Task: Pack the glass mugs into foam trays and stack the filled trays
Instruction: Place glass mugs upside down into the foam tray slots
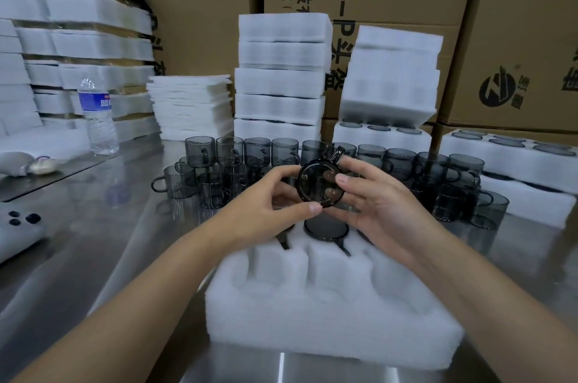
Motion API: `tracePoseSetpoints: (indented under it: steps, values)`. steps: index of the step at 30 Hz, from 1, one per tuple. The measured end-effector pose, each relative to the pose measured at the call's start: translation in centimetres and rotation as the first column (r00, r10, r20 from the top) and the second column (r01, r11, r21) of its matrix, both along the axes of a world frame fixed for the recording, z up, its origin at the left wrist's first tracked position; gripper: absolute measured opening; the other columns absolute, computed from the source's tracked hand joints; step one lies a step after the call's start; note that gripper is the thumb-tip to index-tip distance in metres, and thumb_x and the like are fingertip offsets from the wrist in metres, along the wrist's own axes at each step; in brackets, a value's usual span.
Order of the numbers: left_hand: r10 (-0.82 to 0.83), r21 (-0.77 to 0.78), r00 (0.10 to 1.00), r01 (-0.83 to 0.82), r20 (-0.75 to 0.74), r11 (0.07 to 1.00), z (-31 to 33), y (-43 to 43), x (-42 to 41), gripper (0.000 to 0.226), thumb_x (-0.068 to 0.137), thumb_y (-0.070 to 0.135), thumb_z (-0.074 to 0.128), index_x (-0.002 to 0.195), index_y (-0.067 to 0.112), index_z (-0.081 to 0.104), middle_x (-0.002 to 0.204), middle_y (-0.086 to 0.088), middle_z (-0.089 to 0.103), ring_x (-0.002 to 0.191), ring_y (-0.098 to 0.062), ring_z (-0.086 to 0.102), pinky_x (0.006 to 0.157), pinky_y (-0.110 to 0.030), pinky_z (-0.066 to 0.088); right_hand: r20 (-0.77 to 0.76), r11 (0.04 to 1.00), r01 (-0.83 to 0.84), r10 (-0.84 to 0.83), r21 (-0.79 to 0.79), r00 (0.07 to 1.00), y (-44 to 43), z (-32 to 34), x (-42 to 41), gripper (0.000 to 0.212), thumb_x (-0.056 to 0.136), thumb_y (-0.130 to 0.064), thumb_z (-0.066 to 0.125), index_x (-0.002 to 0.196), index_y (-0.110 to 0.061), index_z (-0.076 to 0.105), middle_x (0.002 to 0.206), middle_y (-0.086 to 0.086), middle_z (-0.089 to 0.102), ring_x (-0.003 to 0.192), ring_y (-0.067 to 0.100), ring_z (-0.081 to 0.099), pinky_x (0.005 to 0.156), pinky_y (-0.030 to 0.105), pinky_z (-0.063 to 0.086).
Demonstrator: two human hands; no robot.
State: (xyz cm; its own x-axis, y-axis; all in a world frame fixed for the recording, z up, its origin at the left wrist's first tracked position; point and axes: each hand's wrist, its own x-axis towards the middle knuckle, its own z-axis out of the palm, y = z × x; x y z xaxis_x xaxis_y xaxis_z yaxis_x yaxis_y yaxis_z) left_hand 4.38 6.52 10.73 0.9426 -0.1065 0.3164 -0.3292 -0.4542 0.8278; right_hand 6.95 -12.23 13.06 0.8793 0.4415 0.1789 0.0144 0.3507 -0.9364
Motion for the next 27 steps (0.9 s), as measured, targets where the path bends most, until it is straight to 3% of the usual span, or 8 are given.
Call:
tracePoseSetpoints:
  steps: [3,6,10,12,15,19,22,27]
  values:
    - [0.014,-0.049,0.999,-0.012,0.035,0.999,0.1,-0.1,-0.1,0.071,0.070,0.047,0.067,0.135,0.028,0.044,0.108,0.012,0.069,0.100,-0.002,0.063,0.088,-0.019,0.047,0.001,1.000,0.003,-0.003,0.005,1.000,0.1,-0.2,-0.1,0.058,0.064,-0.017,0.069,0.121,-0.012,0.055,0.107,0.009,0.072,0.093,0.018,0.070,0.069,0.031,0.058]
    - [0.005,-0.137,0.999,0.002,0.051,0.991,0.4,-0.2,-0.2,0.052,0.077,0.039,0.073,0.123,0.023,0.055,0.107,0.008,0.070,0.099,-0.003,0.064,0.089,-0.017,0.047,0.027,0.999,0.011,-0.011,-0.032,1.000,0.2,-0.2,-0.3,0.058,0.065,-0.018,0.071,0.121,-0.012,0.056,0.111,0.011,0.070,0.096,0.020,0.069,0.070,0.033,0.058]
    - [0.053,-0.255,0.997,-0.036,0.058,0.966,1.3,0.2,-0.4,0.038,0.068,0.049,0.070,0.095,0.023,0.069,0.087,0.006,0.072,0.081,-0.004,0.064,0.077,-0.018,0.048,0.078,0.997,0.052,-0.047,-0.059,0.996,0.3,-0.1,-0.6,0.055,0.060,-0.028,0.074,0.110,-0.012,0.060,0.097,0.007,0.070,0.083,0.016,0.068,0.065,0.030,0.056]
    - [0.017,-0.246,0.999,-0.005,0.045,0.969,2.0,0.6,-0.8,0.042,0.065,0.048,0.078,0.095,0.020,0.070,0.082,0.002,0.073,0.075,-0.005,0.064,0.069,-0.016,0.049,0.141,0.990,0.072,-0.054,-0.119,0.989,0.4,0.3,-0.9,0.047,0.058,-0.037,0.073,0.099,-0.016,0.064,0.090,0.005,0.069,0.076,0.016,0.064,0.060,0.026,0.053]
    - [-0.054,-0.113,0.998,0.050,-0.033,0.992,3.4,1.5,-1.7,0.046,0.062,0.051,0.076,0.101,0.027,0.069,0.067,0.007,0.068,0.060,-0.003,0.059,0.059,-0.015,0.048,0.228,0.972,0.078,-0.027,-0.221,0.973,0.4,1.2,-1.7,0.038,0.056,-0.047,0.070,0.083,-0.021,0.070,0.085,0.006,0.070,0.071,0.016,0.062,0.058,0.024,0.051]
    - [-0.213,-0.079,0.957,0.201,-0.198,0.976,5.1,3.8,-3.2,0.050,0.051,0.060,0.078,0.097,0.039,0.073,0.075,0.001,0.070,0.061,-0.006,0.060,0.056,-0.016,0.049,0.295,0.932,0.108,-0.001,-0.347,0.955,0.9,1.8,-3.4,0.028,0.074,-0.046,0.069,0.082,-0.019,0.073,0.079,0.004,0.071,0.061,0.009,0.063,0.060,0.020,0.053]
    - [-0.311,-0.082,0.903,0.301,-0.295,0.950,5.7,5.2,-4.1,0.067,0.044,0.070,0.080,0.098,0.030,0.075,0.080,-0.010,0.073,0.060,-0.015,0.063,0.056,-0.020,0.051,0.313,0.908,0.122,0.011,-0.401,0.950,2.3,1.5,-4.9,0.025,0.075,-0.047,0.066,0.076,-0.023,0.072,0.069,-0.001,0.070,0.059,0.007,0.062,0.061,0.020,0.053]
    - [-0.305,-0.042,0.841,0.321,-0.446,0.946,5.9,6.1,-4.6,0.067,0.043,0.074,0.078,0.085,0.021,0.077,0.078,-0.021,0.072,0.054,-0.021,0.067,0.052,-0.023,0.054,0.298,0.880,0.126,0.018,-0.458,0.955,3.9,0.2,-5.8,0.036,0.078,-0.051,0.057,0.081,-0.017,0.068,0.068,-0.003,0.069,0.054,0.006,0.061,0.056,0.017,0.049]
